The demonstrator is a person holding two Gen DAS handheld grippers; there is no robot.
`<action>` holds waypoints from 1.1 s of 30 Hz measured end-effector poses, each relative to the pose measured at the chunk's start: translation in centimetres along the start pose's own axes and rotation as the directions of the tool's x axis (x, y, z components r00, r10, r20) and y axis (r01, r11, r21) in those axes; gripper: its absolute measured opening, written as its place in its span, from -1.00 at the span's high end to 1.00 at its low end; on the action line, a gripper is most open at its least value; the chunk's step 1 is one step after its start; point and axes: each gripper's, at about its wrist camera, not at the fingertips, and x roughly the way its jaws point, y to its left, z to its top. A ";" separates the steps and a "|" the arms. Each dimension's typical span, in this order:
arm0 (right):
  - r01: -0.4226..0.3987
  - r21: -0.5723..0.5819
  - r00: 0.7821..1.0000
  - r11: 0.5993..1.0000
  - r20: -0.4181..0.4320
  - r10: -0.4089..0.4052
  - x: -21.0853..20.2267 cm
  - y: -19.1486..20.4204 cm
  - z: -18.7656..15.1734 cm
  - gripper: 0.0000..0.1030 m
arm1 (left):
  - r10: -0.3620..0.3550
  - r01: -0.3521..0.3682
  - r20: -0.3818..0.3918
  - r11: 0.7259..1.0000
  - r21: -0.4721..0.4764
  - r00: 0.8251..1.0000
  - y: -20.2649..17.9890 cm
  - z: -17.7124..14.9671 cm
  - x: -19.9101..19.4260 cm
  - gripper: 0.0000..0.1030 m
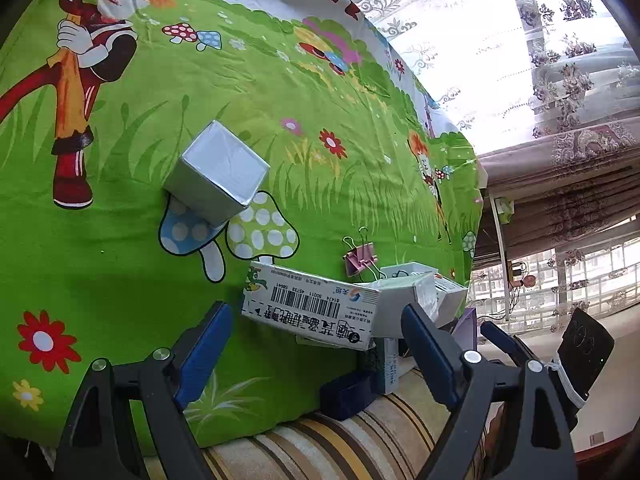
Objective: Organize rigid objects
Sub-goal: 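Move both open tools back to the box pile on the bed, then grasp the white barcode box with left tool while right tool grasps white medicine box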
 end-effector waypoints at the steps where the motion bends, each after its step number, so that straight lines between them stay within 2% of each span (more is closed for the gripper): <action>1: 0.002 0.000 1.000 1.000 0.001 -0.002 0.2 0.1 0.1 -0.92 | -0.013 0.013 -0.001 1.000 0.014 1.000 0.1 0.1 0.0 -0.70; 8: 0.026 -0.014 1.000 1.000 -0.004 -0.026 1.5 1.2 0.8 -0.92 | -0.054 0.055 -0.013 0.994 0.095 0.998 0.1 0.3 0.2 -0.72; 12: 0.044 -0.024 0.999 0.999 -0.009 -0.044 2.2 1.6 1.1 -0.92 | -0.076 0.078 -0.021 0.991 0.107 0.997 0.3 0.6 0.5 -0.77; 29: 0.107 -0.061 0.994 0.992 -0.009 -0.108 4.5 2.4 2.0 -0.91 | -0.061 0.070 -0.062 0.987 0.143 0.996 0.7 0.6 2.3 -0.76; 30: 0.111 -0.063 0.994 0.992 -0.007 -0.112 4.6 2.4 2.1 -0.89 | -0.057 0.066 -0.062 0.987 0.147 0.996 0.6 0.6 2.3 -0.75; 33: 0.108 -0.069 0.994 0.992 -0.022 -0.110 5.1 2.3 2.1 -0.57 | -0.042 0.051 -0.061 0.986 0.159 0.997 0.4 0.5 2.3 -0.66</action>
